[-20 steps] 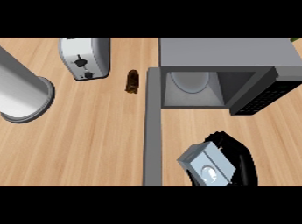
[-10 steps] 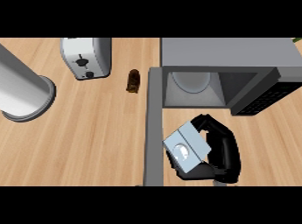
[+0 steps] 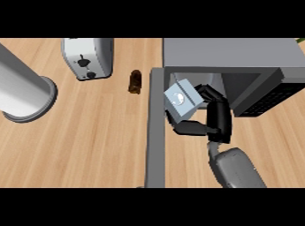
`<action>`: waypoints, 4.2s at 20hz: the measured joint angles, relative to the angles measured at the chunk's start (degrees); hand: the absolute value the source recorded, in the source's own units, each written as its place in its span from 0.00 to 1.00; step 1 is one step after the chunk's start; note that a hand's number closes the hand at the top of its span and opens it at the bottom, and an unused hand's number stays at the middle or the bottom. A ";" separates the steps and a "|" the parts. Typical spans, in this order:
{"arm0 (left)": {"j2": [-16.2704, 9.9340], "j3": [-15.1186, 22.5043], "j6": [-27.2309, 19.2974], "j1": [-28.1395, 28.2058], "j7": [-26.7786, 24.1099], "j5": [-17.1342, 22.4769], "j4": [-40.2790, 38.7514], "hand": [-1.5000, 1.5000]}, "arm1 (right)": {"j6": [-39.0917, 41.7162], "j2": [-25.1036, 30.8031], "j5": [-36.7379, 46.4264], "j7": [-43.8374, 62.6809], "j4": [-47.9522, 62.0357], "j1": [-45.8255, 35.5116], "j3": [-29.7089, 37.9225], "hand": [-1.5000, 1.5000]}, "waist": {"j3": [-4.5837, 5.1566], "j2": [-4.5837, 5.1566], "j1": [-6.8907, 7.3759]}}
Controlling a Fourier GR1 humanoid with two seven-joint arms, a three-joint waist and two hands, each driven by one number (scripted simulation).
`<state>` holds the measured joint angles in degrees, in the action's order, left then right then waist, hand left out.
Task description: Pick up the milk, place it into the microwave and close the microwave
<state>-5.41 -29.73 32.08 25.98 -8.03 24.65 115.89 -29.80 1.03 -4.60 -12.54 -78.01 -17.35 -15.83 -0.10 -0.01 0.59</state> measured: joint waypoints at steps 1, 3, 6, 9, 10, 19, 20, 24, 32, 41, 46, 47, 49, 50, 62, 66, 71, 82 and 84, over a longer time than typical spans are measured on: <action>0.66 0.44 0.15 0.11 -0.19 -0.73 0.28 0.00 | -0.85 -0.14 -0.61 -0.50 2.53 -1.57 0.64 1.00 | 0.01 0.02 0.09; 0.50 0.09 0.91 -0.15 -0.43 -0.91 -0.54 0.00 | -0.71 -0.15 -1.84 -1.76 7.01 -3.46 2.64 1.00 | 0.03 0.07 0.14; -0.08 -1.00 1.27 -0.37 0.48 0.24 -0.64 0.00 | -0.32 -0.34 -3.96 -5.15 15.64 -8.16 5.91 1.00 | 0.04 0.18 0.38; -0.83 -2.05 2.01 -1.79 -0.23 -0.20 -2.63 0.00 | 2.15 -0.45 -5.72 -9.96 24.09 -12.54 8.94 1.00 | 0.07 0.10 0.48; -1.21 -2.23 1.98 -2.36 0.23 0.15 -2.91 0.00 | 3.22 -0.40 -6.06 -11.37 26.90 -14.07 10.11 1.00 | 0.07 0.11 0.49; -0.95 -2.27 2.91 -4.50 -0.28 -1.73 -5.80 0.00 | 7.48 1.32 -4.71 -27.08 48.24 -24.75 16.89 1.00 | 0.01 0.44 0.96; -0.96 -2.55 3.35 -4.44 -0.76 -1.71 -6.38 0.00 | 7.52 1.54 -4.43 -28.41 50.10 -25.78 17.41 1.00 | 0.01 0.47 1.02; -1.27 -2.81 3.99 -5.11 -1.10 -1.85 -7.62 0.00 | 5.02 1.79 -2.84 -32.24 56.31 -29.69 18.77 1.00 | -0.02 0.69 1.29; -1.50 -2.37 4.04 -7.01 -1.16 -2.30 -9.10 0.00 | -4.89 4.60 4.86 -33.61 65.14 -35.82 15.87 1.00 | -0.05 1.16 2.17; -2.87 -2.37 4.27 -9.50 -1.24 -2.69 -11.02 0.00 | -13.87 6.66 9.04 -31.49 70.93 -39.93 15.30 1.00 | -0.22 2.04 3.15; -3.27 -2.01 4.33 -10.13 -0.69 -2.70 -10.88 0.00 | -15.08 8.44 8.15 -31.81 71.75 -39.73 17.49 1.00 | -0.33 2.47 3.95; -2.82 -1.61 4.00 -10.32 -0.71 -3.23 -10.54 0.00 | -15.39 8.63 8.14 -31.60 72.09 -39.84 17.72 1.00 | -0.32 2.50 4.11; -3.03 -1.81 4.37 -10.31 -1.13 -3.41 -11.37 0.00 | -15.89 9.25 7.73 -31.18 72.53 -39.83 18.52 1.00 | -0.28 2.54 4.45; -2.92 -1.61 4.54 -10.26 -1.24 -3.61 -11.53 0.00 | -16.10 9.92 7.17 -30.65 72.58 -40.03 19.21 1.00 | -0.25 2.55 4.57; -3.10 -0.25 4.16 -13.06 -0.88 -4.80 -13.64 0.00 | -18.74 12.92 6.79 -26.60 75.10 -40.20 20.61 0.00 | -0.20 3.25 6.18; -3.08 0.17 3.85 -14.22 -1.07 -5.66 -14.96 0.00 | -19.20 13.19 8.43 -25.53 76.31 -40.63 19.12 0.00 | -0.19 3.52 6.67; -3.44 0.19 3.21 -15.86 -1.27 -6.37 -16.26 0.00 | -20.85 12.09 9.12 -24.82 75.68 -41.09 18.57 0.00 | -0.21 3.55 6.85; -4.52 0.20 3.75 -17.77 -2.59 -7.48 -19.21 0.00 | -22.31 9.82 10.77 -23.33 75.70 -42.84 17.33 0.00 | -0.16 3.37 7.04; -4.66 0.29 3.84 -17.90 -2.53 -7.59 -19.44 0.00 | -21.92 9.86 11.06 -23.14 75.84 -43.16 17.10 0.00 | -0.16 3.26 6.85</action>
<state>-10.07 -29.45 35.92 8.08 -10.56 17.06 96.45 -51.72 10.88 6.46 -35.68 -2.17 -60.51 1.27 -0.25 3.24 7.44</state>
